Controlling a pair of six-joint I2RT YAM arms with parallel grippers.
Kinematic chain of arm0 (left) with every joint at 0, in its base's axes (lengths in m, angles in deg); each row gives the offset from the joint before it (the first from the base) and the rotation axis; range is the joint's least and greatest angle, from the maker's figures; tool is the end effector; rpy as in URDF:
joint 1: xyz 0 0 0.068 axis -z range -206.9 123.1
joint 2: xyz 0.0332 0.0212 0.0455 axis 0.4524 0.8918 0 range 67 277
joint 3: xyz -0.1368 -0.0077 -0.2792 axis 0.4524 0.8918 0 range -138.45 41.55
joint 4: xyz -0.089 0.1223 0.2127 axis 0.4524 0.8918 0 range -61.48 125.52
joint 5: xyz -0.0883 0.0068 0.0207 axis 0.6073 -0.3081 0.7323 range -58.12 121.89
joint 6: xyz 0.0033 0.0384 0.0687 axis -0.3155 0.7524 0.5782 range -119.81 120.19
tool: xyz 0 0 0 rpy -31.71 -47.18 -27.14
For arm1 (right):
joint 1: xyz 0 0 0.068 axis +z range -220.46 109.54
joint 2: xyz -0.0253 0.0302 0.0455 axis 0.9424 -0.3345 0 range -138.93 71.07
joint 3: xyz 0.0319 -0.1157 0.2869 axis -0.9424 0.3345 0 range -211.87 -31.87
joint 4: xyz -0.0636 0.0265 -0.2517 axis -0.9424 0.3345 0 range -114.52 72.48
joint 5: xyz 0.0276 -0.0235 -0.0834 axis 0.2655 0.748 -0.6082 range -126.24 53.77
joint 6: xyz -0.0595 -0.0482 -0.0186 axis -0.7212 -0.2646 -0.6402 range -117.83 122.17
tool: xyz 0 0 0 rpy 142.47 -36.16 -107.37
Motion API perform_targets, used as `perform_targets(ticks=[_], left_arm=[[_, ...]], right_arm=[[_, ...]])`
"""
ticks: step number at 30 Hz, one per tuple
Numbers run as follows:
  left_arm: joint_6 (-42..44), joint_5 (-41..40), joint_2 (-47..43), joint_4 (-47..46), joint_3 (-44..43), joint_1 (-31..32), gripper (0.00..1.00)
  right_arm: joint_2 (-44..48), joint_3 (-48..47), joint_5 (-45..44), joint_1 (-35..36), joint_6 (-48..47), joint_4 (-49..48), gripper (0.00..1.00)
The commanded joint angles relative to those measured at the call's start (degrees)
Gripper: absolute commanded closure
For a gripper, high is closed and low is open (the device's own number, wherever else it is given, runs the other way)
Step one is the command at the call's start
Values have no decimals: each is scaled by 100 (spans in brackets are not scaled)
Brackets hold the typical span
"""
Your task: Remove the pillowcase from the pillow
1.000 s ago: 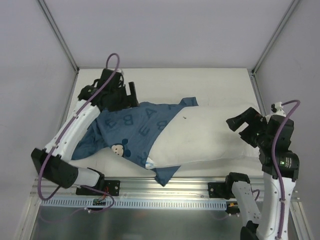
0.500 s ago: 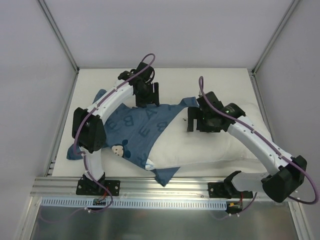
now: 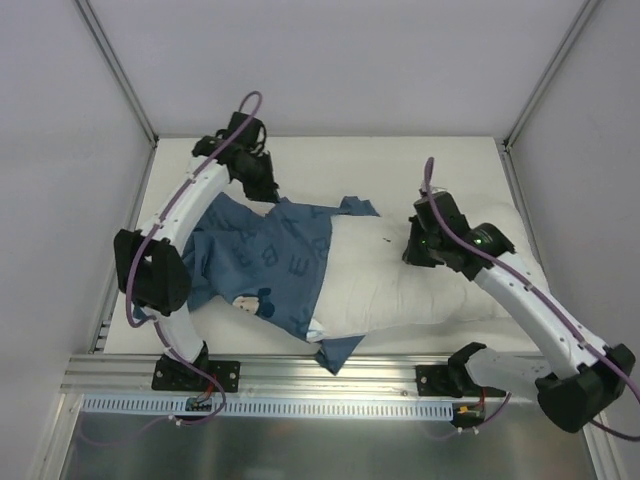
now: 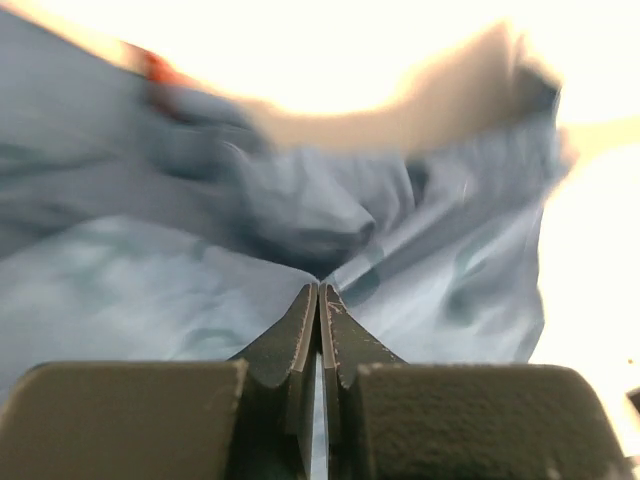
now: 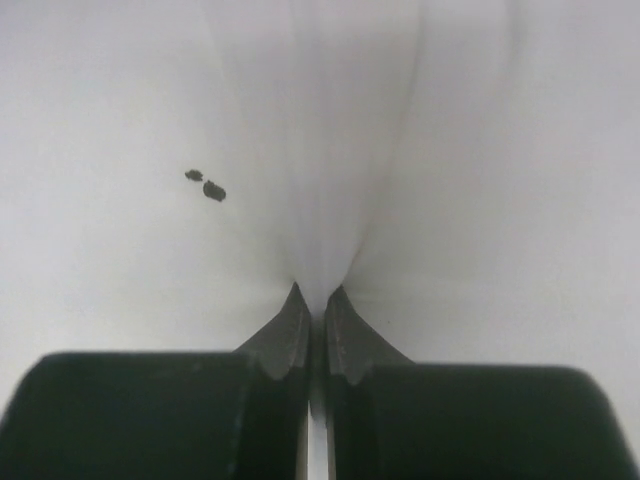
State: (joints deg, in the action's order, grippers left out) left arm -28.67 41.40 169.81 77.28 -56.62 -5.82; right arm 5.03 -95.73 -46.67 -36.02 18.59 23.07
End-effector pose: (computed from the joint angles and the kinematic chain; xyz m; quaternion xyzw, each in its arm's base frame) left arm 0.3877 -0.1613 0.3365 -0.0382 0.9457 -0.2035 0.2505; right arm 0.2000 0.1224 0.3340 -0.1155 0.9285 0.0699 0.3459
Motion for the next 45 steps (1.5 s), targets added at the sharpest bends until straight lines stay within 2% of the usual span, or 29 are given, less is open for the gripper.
perform_targets(ticks=[1, 4, 8, 14, 21, 26, 30, 32, 33, 34, 35, 36, 37, 38, 41, 45], left_arm=[[319, 182, -805, 152, 183, -859, 100], [355, 234, -1122, 161, 394, -1498, 100], [223, 891, -1368, 143, 518, -2361, 100], [83, 1236, -1421, 170, -96, -3275, 100], [-67, 930, -1403, 415, -1264, -3708, 100], [-67, 656, -1316, 486, -1758, -3778, 100], [-93, 754, -1000, 486, -1750, -3980, 100], [-41, 709, -885, 486, -1653, -3980, 100], [64, 822, -824, 495, -1609, -3980, 94], [135, 954, -728, 495, -1574, -3971, 80], [205, 1234, -683, 504, -1530, -3971, 73], [301, 1324, -665, 495, -1408, -3954, 63], [363, 1359, -717, 495, -1328, -3936, 37], [416, 1281, -761, 495, -1188, -3910, 28], [679, 1079, -1095, 512, -1012, -3683, 10], [970, 369, -1735, 539, -915, -2997, 7]], right_arm=[[942, -215, -846, -551, -8, 593, 99], [1628, -285, -1021, -605, 159, 821, 99], [2261, -540, -1522, -605, 396, 1208, 99], [2307, -1295, -2111, -614, 405, 1375, 99], [1262, -2710, -2498, -771, 28, 1025, 99], [155, -3351, -2130, -1123, -175, 453, 99], [-523, -3196, -1910, -1456, -8, 172, 99], [-760, -2749, -1875, -1545, 106, -170, 99], [-848, -2598, -1665, -1632, 141, -293, 98], [-936, -2475, -1489, -1677, 150, -547, 89], [-1154, -2369, -1174, -1720, 46, -654, 42], [-1305, -2368, -510, -1808, 19, -690, 23], [-1445, -2429, -303, -1835, 10, -559, 14], [-1542, -2500, -179, -1826, 10, -454, 6], [-1491, -2465, -72, -1826, 27, -391, 2], [-843, -2386, -108, -1826, -122, -348, 4]])
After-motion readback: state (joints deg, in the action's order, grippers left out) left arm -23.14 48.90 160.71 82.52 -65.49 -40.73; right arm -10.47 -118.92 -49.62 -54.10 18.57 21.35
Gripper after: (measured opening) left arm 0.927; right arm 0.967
